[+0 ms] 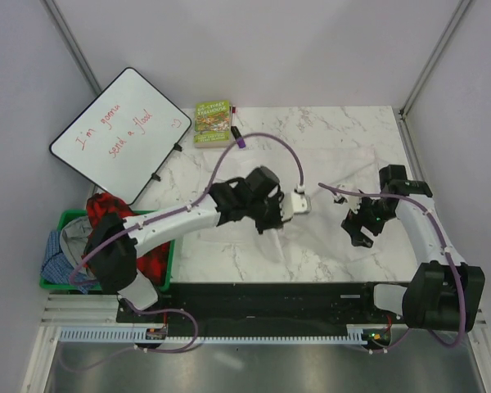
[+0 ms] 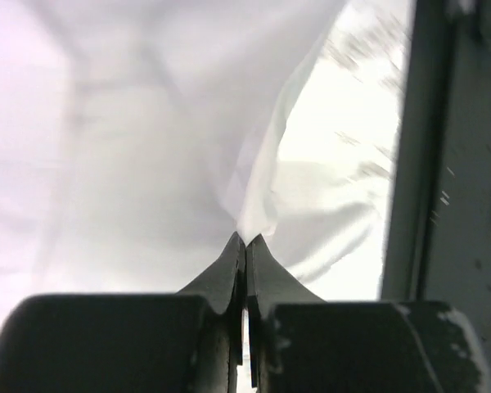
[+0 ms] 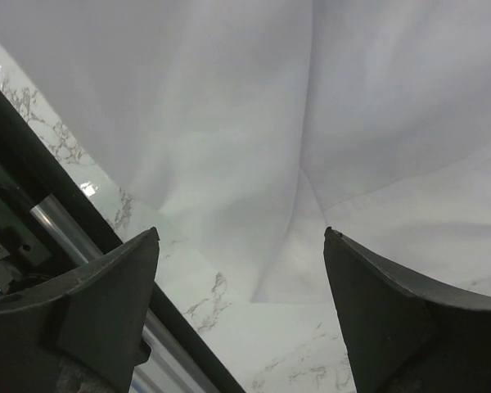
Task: Fold and stack the long sleeve shirts
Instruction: Fold the shirt
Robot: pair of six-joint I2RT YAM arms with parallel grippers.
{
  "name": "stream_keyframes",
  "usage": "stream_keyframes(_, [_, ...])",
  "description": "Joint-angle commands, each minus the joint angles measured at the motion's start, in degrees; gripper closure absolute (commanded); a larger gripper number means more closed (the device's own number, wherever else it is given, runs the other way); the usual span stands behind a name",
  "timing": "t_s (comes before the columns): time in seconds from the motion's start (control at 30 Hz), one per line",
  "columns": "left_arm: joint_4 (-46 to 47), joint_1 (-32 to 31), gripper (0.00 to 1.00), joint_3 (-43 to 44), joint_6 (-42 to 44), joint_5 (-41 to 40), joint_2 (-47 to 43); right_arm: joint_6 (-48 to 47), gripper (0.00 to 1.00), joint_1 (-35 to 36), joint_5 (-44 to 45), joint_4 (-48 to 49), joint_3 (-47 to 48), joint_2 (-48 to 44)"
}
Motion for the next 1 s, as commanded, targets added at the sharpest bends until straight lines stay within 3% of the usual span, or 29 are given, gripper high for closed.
stream_keyframes(0.0, [-4.2,7.2,0.98,12.2,0.1,4.9,3.6,-2.3,0.11,-0.8,-7.8,1.5,4.9,-1.1])
stream_keyframes(0.23, [-5.0,12.6,0.98,24.0,-3.7,7.1,12.0,-4.8,0.11,-1.4,-10.7,2.2,3.0,-3.2])
stream_keyframes(0.53, [-5.4,17.7,0.98,29.8,-6.2,7.7,16.5,-5.6,0.15,-1.9,-9.9,3.0,1.2,-0.7])
stream_keyframes(0.73, [-5.4,18.2,0.98,32.1,-7.6,8.8,18.2,-2.7,0.16,-2.0,-5.7,10.7,-4.4,-1.9])
stream_keyframes(0.83, [-5.4,18.2,0.98,32.4,-7.5,9.2,18.0,2.3,0.21,-1.9,-2.8,18.1,-6.2,-1.9])
stream_keyframes(0.93, [-5.6,18.3,0.98,31.9,-7.6,9.8,17.1,6.6,0.32,-2.2,-1.4,22.3,-5.4,0.0])
stream_keyframes(0.97, [-5.7,18.3,0.98,31.6,-7.6,10.0,16.6,7.3,0.44,-2.3,-1.4,22.9,-4.9,0.5])
